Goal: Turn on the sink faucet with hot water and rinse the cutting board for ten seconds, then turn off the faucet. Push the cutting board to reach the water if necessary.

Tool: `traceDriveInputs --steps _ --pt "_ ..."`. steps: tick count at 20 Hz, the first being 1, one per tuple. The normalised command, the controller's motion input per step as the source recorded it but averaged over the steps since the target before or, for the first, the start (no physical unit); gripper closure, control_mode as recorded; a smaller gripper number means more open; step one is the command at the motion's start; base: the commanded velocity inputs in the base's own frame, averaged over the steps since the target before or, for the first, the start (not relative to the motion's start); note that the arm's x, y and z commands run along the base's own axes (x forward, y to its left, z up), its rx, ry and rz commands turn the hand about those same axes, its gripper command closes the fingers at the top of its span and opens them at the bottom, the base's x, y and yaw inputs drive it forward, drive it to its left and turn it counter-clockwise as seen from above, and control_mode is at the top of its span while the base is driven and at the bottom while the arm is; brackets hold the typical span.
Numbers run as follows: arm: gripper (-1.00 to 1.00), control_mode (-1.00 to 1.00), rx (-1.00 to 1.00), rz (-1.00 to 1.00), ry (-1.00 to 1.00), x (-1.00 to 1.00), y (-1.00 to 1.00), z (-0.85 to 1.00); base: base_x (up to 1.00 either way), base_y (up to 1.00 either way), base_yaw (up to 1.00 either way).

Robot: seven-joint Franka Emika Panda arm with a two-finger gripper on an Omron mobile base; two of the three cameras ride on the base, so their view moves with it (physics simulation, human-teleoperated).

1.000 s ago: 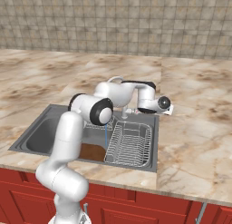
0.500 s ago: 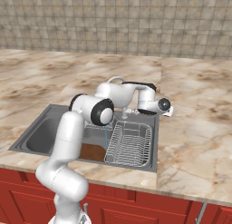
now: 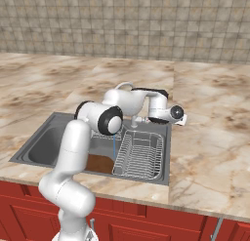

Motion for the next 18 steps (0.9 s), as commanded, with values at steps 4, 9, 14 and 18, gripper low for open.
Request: traceDriveInputs --steps 4,9,14,18 --pt "-1.00 -1.00 0.00 0.00 0.00 0.01 0.04 0.00 0.00 0.00 0.00" --pt "-1.00 -1.00 0.00 0.00 0.00 0.00 0.10 0.00 0.00 0.00 0.00" --pt "-1.00 -1.00 0.00 0.00 0.00 0.00 0.15 0.00 0.00 0.00 0.00" --pt "-1.00 -1.00 0.00 0.00 0.00 0.00 0.10 0.00 0.00 0.00 0.00"
